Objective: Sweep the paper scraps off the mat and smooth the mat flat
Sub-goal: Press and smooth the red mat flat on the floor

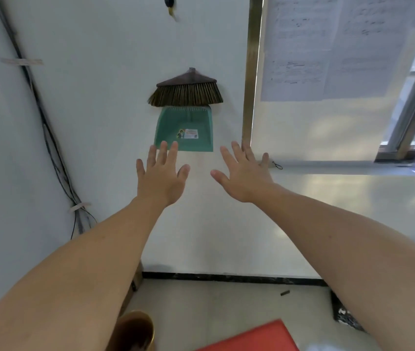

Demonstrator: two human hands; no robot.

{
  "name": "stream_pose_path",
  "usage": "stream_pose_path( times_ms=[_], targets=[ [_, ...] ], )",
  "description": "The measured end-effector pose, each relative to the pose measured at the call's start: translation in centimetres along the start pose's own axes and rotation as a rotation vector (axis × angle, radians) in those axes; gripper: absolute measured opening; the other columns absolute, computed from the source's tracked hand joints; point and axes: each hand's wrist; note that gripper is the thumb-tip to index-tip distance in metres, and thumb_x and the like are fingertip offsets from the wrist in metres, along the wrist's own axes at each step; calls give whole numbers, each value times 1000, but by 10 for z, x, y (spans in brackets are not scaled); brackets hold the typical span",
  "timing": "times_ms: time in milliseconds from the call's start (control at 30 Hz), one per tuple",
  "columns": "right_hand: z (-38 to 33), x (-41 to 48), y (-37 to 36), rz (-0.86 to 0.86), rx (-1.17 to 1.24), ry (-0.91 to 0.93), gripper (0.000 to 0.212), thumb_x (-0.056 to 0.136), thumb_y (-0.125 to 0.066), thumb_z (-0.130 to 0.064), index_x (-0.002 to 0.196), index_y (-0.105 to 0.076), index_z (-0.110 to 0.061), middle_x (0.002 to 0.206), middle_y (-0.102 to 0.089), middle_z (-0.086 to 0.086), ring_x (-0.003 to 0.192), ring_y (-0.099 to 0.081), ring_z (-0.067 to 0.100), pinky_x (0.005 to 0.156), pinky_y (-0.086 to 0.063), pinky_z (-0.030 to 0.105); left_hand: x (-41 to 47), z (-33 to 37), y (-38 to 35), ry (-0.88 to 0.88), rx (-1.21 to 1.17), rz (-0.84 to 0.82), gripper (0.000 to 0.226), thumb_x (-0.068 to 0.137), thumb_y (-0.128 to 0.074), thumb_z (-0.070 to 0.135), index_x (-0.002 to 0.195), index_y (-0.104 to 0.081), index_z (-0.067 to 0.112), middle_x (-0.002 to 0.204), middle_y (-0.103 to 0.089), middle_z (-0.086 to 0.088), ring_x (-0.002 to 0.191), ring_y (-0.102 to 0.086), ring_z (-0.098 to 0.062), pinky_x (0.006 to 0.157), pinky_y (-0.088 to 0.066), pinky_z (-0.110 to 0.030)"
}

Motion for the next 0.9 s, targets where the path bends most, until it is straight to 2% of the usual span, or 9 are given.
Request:
stream_pose_path(
  times_ms=[467, 767, 900],
  targets=[
    [-37, -169, -127, -328, 89, -167, 71, 97, -15, -65, 157, 1, -30, 165, 9, 1, 150, 19, 24, 116, 1, 64, -178, -65, -115, -7, 20, -345, 63, 102, -19, 48, 155, 7, 27, 164, 10, 1, 150, 12, -23, 118, 4, -51],
    [-20, -277, -278, -533, 205, -259, 70, 97, -26, -64, 156, -9, -31, 166, 3, 1, 151, 12, 24, 115, -1, 66, -300, -63, -238, 99, -3, -510, 64, 101, -27, 47, 156, -1, 28, 164, 3, 0, 150, 7, -22, 118, 3, -52],
    [-7, -331, -354, -597, 215, -230, 69, 96, -26, -64, 155, -13, -31, 166, -1, 3, 151, 8, 25, 114, -3, 67, -359, -57, -318, 182, 29, -618, 64, 100, -26, 48, 155, 1, 28, 164, 5, 0, 150, 9, -21, 119, 4, -53]
  ],
)
Point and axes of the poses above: each hand's wrist, its own x-axis towards the middle knuckle, its own y-axis out of the back of the hand, z = x × y
